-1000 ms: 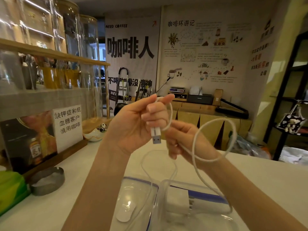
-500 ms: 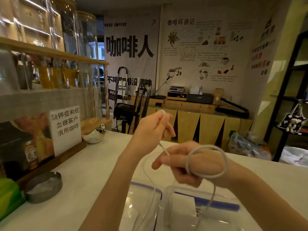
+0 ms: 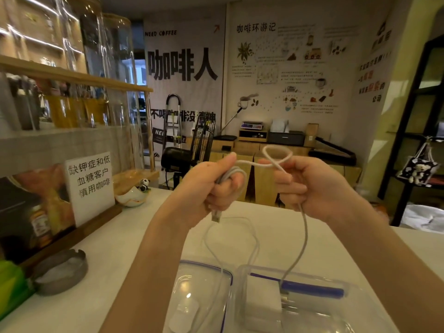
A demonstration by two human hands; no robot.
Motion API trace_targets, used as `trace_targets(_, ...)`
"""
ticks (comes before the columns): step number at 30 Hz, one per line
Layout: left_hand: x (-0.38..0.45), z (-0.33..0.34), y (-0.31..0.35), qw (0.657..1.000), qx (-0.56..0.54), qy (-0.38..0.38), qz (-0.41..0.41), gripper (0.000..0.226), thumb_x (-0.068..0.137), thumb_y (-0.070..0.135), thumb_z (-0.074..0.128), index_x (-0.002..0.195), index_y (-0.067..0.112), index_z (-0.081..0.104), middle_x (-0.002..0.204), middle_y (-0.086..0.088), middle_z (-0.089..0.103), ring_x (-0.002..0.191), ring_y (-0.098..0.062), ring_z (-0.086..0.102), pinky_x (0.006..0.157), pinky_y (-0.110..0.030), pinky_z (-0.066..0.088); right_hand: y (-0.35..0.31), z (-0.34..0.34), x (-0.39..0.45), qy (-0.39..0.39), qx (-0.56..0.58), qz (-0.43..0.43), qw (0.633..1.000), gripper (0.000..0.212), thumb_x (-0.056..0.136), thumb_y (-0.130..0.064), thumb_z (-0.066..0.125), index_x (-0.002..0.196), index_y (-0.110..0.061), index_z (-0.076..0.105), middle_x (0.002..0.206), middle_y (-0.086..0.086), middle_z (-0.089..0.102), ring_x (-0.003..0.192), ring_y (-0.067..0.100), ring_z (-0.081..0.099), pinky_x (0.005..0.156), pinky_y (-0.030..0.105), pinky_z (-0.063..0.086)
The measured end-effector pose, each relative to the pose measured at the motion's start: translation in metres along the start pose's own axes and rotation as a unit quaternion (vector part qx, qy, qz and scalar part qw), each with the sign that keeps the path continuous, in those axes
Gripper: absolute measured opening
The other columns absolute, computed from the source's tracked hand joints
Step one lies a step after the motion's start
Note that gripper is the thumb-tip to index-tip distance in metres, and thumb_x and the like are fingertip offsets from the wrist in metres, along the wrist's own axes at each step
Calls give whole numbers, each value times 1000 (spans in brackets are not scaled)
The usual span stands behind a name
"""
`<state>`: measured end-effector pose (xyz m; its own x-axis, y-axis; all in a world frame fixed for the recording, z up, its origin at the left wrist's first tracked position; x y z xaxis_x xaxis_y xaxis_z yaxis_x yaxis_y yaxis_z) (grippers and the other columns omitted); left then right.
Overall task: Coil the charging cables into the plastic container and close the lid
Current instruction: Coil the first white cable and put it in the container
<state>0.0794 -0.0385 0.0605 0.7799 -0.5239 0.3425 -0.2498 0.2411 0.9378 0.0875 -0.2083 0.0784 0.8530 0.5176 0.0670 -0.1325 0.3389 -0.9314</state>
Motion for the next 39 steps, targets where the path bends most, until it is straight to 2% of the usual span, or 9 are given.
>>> trace_targets(4,-1,-11,-2,998,-35,52,-20,45,92,31,30,59,9,50,30,11,29,27,-3,25,32,-18,18,0,-9,4,112,-154,-56,980,23,86,-14,48,104,-1,54,52,-1,47,38,6,33,33,13,25)
trace_targets(7,-7,-8,4,990,-129,-55,-29,41,89,31,36,59,11,55,32,11,29,29,-3,26,32,-16,21,-6,-16,5,228,-340,-158,899,27,80,-23,64,105,-18,55,63,-1,54,50,9,42,44,17,34)
trace_targets(12,-23,-13,29,911,-353,-213,27,43,98,22,24,83,-5,54,50,-3,35,46,-15,32,45,-25,28,-2,-26,9,235,-387,-219,865,8,83,-24,59,82,-29,64,66,-7,60,56,6,50,51,13,39)
trace_targets(15,-28,-12,35,917,-352,-171,83,38,98,20,24,90,-4,52,51,-4,36,46,-15,33,49,-25,31,15,-22,16,187,-538,-223,791,9,86,-25,54,84,-31,61,77,-3,64,71,15,58,64,24,49)
trace_targets(20,-13,-15,20,942,-275,121,150,49,97,26,25,78,4,64,43,7,39,37,-4,35,38,-14,33,60,13,17,32,-778,-209,592,26,93,-33,40,109,-21,56,96,-2,65,86,13,60,79,24,49)
trace_targets(22,-5,-20,10,933,-287,170,135,43,97,27,25,88,2,59,45,7,40,39,-4,34,39,-15,34,77,25,8,-26,-799,-215,561,29,95,-36,35,110,-20,54,95,2,65,82,16,60,76,27,50)
trace_targets(32,13,-24,-26,955,53,276,94,26,97,21,29,100,12,54,55,7,52,49,-3,46,52,-17,41,57,44,-25,-74,-747,-239,616,29,94,-35,37,105,-20,58,90,-3,66,78,12,59,72,25,49)
trace_targets(35,12,-5,-29,950,212,218,69,28,97,21,31,100,11,56,66,0,54,58,-7,50,56,-15,44,36,45,-28,-49,-728,-250,636,31,91,-36,37,100,-18,60,77,-5,63,65,5,57,60,15,45)
trace_targets(39,9,6,-30,980,176,91,4,50,96,34,26,68,13,63,52,3,54,48,-11,47,55,-25,40,9,34,-21,12,-689,-301,659,33,84,-37,39,100,-21,63,69,-25,51,63,-4,56,61,10,46)
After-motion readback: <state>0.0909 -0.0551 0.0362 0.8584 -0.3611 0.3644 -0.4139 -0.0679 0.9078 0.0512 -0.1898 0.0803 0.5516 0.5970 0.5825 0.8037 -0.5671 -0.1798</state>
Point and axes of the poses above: each hand's wrist, its own x-axis towards the middle knuckle, its own z-axis out of the palm, y = z × x, the point moved 2 cm from there along x, towards the middle knuckle
